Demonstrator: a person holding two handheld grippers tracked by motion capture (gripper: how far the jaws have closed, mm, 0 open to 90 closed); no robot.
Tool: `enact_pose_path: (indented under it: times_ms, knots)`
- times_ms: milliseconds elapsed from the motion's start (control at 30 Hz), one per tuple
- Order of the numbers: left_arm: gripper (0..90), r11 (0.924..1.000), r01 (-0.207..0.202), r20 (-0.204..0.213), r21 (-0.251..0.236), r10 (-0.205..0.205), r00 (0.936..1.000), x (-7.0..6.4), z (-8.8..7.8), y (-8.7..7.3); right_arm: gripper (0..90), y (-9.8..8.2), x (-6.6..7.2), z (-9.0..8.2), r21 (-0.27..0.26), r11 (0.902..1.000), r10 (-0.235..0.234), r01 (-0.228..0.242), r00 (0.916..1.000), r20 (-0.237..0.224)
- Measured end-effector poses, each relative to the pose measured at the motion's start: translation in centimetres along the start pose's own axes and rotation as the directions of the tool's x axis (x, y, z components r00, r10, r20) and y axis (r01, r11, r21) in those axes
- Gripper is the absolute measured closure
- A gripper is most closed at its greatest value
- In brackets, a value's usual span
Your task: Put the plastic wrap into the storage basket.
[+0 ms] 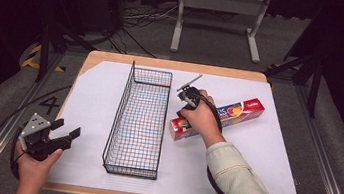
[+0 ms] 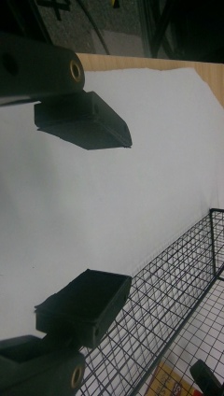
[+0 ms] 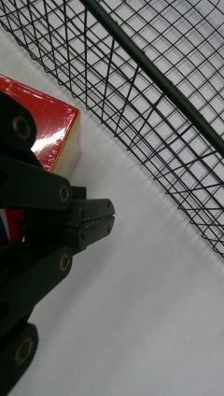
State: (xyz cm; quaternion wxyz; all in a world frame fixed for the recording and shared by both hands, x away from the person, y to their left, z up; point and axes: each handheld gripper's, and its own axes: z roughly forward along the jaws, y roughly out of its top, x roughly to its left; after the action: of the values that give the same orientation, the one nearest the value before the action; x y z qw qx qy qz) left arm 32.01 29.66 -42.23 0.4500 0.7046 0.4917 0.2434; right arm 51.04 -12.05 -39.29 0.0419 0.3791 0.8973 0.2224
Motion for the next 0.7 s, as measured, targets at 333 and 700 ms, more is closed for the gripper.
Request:
enact_pose_path:
  times_ms: [333,700]
  knots:
    - [28.7,1.0000,-0.002,0.003,-0.004,0.002,1.0000,-0.1,-0.1,0.1,90.0,-0.3,0.4,0.2,0.070,0.9971,-0.029,0.031,0.9992,-0.028]
    - [28.7,1.0000,0.004,0.008,-0.009,-0.004,1.0000,-0.1,0.0,0.2,90.0,-1.6,1.4,-0.7,0.126,0.9906,-0.046,0.053,0.9972,-0.058]
